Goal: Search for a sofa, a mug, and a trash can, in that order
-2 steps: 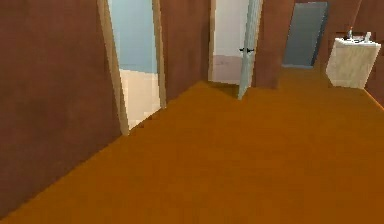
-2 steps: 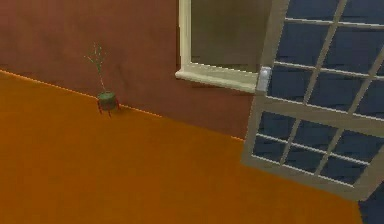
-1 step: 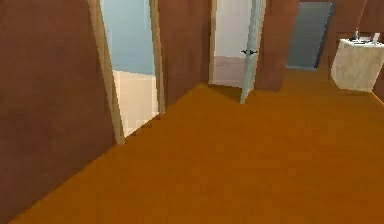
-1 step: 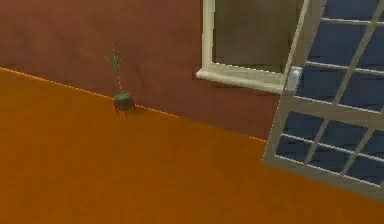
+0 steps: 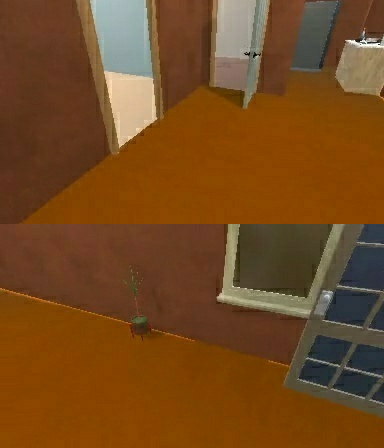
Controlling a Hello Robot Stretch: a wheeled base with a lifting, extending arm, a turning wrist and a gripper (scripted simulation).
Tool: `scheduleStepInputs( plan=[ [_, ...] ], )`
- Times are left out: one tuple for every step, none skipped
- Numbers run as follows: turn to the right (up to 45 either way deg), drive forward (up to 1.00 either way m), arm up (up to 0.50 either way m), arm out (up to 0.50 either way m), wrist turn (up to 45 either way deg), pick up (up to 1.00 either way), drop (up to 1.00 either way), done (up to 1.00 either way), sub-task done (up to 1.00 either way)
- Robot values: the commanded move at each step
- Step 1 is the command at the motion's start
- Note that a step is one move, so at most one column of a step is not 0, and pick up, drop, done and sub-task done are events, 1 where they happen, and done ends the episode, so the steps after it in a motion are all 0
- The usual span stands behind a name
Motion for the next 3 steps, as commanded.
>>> scheduleStepInputs(
  plan=[
    [6.0,0.0,0.0,0.0,0.0,0.0,0.0,0.0,0.0],
    [0.0,0.2,0.0,0.0,0.0,0.0,0.0,0.0,0.0],
    [0.0,1.0,0.0,0.0,0.0,0.0,0.0,0.0,0.0]
  ],
)
